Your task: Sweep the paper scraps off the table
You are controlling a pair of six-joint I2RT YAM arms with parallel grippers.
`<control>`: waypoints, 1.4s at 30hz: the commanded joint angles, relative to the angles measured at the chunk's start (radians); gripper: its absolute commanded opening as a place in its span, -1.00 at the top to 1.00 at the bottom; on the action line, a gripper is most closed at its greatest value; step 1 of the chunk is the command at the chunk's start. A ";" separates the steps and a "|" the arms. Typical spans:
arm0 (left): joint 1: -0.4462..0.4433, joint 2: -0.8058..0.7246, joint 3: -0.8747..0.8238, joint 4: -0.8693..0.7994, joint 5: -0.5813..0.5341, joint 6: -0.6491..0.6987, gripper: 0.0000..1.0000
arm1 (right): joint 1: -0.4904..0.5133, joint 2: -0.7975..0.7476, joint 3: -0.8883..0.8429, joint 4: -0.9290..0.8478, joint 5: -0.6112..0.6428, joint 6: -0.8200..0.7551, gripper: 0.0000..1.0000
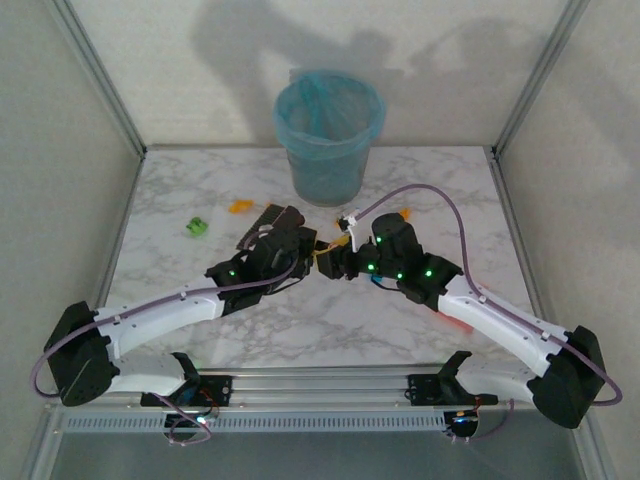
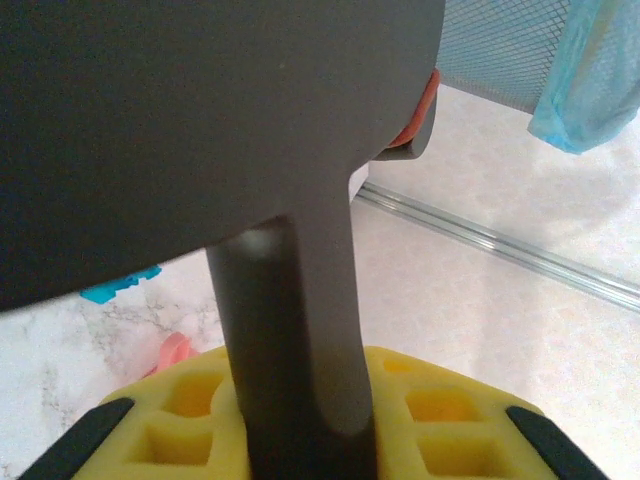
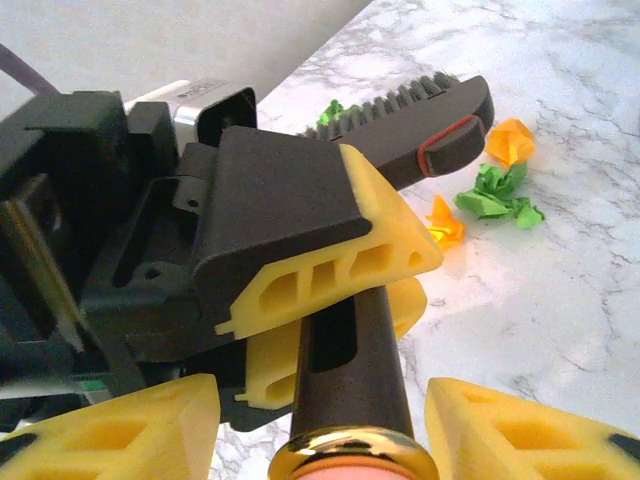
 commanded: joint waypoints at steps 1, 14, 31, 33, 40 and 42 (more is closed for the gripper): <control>-0.011 0.000 0.042 -0.016 0.004 0.019 1.00 | 0.011 0.002 0.038 0.004 0.052 -0.044 -0.13; -0.012 0.007 0.059 -0.062 0.004 0.032 1.00 | 0.047 0.023 0.027 -0.028 0.104 -0.162 -0.03; -0.010 0.021 0.065 -0.084 0.020 0.051 1.00 | 0.064 0.023 -0.025 -0.002 0.157 -0.252 0.26; -0.010 0.020 0.065 -0.085 0.021 0.053 1.00 | 0.064 0.026 -0.031 0.005 0.154 -0.250 0.40; -0.010 0.032 0.065 -0.074 0.034 0.055 1.00 | 0.063 0.020 -0.036 0.023 0.126 -0.234 1.00; -0.005 0.036 0.065 -0.075 0.043 0.059 1.00 | 0.063 0.014 -0.040 0.024 0.120 -0.227 1.00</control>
